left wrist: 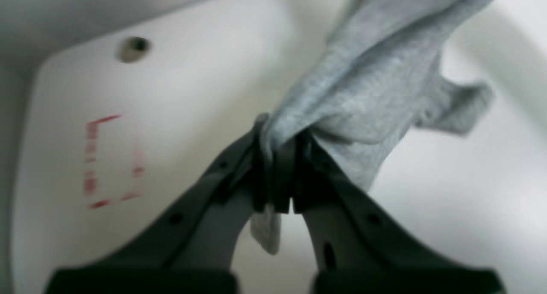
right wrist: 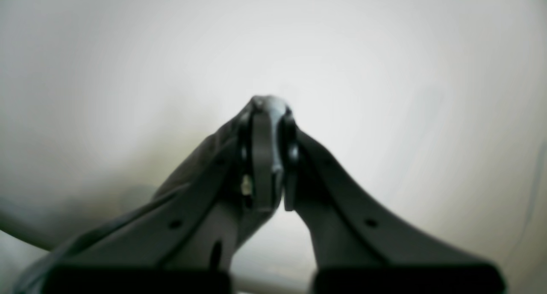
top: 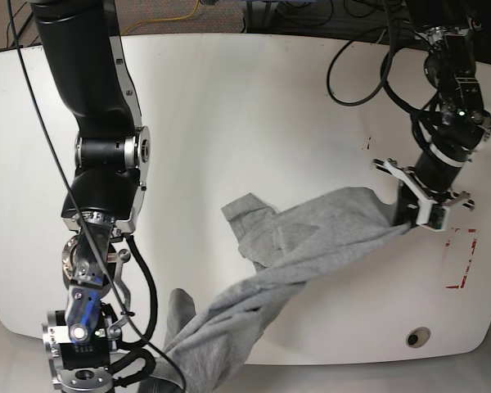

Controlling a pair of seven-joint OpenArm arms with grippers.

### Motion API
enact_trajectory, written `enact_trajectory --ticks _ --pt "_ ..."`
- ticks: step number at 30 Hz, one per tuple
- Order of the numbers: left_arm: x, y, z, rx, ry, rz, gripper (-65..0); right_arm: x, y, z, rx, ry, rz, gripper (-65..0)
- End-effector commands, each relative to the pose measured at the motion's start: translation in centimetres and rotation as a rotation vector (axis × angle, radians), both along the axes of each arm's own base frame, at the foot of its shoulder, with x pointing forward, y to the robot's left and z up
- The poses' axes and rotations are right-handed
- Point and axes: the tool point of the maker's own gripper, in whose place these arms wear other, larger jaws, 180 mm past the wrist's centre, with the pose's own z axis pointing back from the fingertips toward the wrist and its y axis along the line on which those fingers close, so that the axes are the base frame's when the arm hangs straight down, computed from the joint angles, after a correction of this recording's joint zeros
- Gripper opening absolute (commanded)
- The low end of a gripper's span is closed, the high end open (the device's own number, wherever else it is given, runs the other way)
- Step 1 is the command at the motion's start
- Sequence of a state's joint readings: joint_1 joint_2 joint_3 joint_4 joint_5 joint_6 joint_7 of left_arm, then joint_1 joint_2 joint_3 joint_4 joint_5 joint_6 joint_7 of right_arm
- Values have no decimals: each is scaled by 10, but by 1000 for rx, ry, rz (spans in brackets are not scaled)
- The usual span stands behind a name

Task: Layout the t-shirt on the table in an organized manner, then fold the t-shirt properly
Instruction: 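Pull the grippers apart to stretch the t-shirt between them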

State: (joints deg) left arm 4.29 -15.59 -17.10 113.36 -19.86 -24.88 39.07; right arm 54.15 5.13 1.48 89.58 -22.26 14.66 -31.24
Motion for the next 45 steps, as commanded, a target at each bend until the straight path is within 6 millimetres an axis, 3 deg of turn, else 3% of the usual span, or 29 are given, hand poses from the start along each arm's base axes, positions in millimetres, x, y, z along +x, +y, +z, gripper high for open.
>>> enact_trajectory --ticks 1,11,22,33,39,45 --pt "5 16 28 2 -69 18 -650 1 -15 22 9 -53 -23 -648" --pt "11 68 84 -15 -167 117 -650 18 -42 12 48 8 -67 -648" --pt "25 89 156 19 -306 153 -650 20 -52 43 75 -30 -83 -648" --pt "29 104 249 76 -499 191 -650 14 -54 72 90 -44 -96 -648" --pt "29 107 262 75 -504 210 -650 16 -55 62 58 -12 -92 -648" --pt "34 100 252 83 -468 189 -650 8 -69 32 39 46 -132 -648"
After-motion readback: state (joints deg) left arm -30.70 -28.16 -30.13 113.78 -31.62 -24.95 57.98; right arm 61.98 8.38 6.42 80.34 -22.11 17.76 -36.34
